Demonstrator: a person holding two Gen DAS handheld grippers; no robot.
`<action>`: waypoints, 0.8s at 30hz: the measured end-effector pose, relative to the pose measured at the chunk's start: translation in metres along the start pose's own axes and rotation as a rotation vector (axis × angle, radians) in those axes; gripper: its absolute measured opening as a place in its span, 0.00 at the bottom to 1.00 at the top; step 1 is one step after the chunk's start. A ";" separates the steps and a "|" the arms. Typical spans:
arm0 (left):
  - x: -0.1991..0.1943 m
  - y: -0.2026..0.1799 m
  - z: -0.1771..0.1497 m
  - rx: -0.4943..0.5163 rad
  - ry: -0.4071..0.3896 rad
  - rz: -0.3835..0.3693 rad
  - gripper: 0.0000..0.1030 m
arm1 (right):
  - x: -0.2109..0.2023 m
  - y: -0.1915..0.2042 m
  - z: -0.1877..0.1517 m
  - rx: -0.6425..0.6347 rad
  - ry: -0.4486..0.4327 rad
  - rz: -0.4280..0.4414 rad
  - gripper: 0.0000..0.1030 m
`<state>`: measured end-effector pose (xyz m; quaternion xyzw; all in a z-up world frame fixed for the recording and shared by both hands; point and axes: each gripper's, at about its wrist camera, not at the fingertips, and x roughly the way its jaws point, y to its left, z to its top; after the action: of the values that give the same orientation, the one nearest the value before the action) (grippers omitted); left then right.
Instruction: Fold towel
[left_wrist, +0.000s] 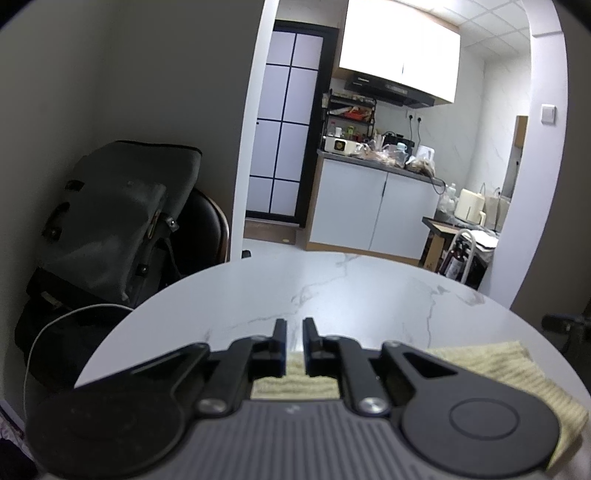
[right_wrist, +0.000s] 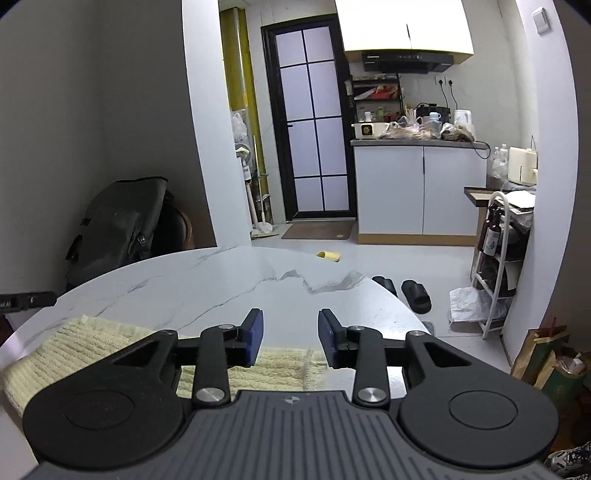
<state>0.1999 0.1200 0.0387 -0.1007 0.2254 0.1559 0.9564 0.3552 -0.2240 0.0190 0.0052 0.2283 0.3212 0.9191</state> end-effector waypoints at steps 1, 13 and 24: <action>-0.002 0.000 -0.001 0.001 0.004 0.001 0.09 | -0.001 0.000 0.000 -0.004 0.002 0.000 0.36; -0.026 -0.006 -0.017 0.033 0.048 -0.007 0.19 | -0.024 0.002 -0.023 -0.015 0.085 0.009 0.36; -0.049 -0.023 -0.031 0.058 0.056 -0.020 0.19 | -0.046 0.003 -0.045 -0.032 0.151 0.017 0.36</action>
<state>0.1540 0.0779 0.0368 -0.0796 0.2553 0.1369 0.9538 0.3030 -0.2551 -0.0015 -0.0316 0.2917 0.3322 0.8964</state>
